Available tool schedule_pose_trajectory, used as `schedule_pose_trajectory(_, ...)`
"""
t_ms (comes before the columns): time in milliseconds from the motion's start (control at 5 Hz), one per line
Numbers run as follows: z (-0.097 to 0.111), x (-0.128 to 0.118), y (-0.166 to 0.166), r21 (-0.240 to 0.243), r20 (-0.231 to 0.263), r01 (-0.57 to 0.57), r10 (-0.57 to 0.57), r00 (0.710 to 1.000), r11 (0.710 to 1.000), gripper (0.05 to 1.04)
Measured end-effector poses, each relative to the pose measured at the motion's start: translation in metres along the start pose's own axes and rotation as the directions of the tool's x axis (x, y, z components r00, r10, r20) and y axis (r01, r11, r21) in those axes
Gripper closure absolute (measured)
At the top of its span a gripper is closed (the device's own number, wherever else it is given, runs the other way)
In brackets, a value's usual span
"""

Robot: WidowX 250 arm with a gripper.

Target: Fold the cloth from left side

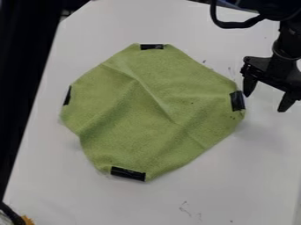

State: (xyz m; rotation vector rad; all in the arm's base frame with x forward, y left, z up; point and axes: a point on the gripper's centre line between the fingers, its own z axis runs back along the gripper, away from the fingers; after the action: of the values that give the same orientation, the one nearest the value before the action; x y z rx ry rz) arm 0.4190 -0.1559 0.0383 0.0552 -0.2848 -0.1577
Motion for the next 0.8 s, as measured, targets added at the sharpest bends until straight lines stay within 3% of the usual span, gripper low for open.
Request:
schedule_pose_trajectory(200,-0.014,-0.008,0.000,0.009,-0.038,0.005,-0.005,0.999,1.000,0.083)
schedule_pose_trajectory(400,-0.008,-0.014,0.011,0.045,-0.084,0.009,-0.005,0.996,0.999,0.083)
schedule_pose_trajectory(800,0.043,-0.015,0.081,0.092,-0.036,-0.057,0.060,0.998,0.994,0.083)
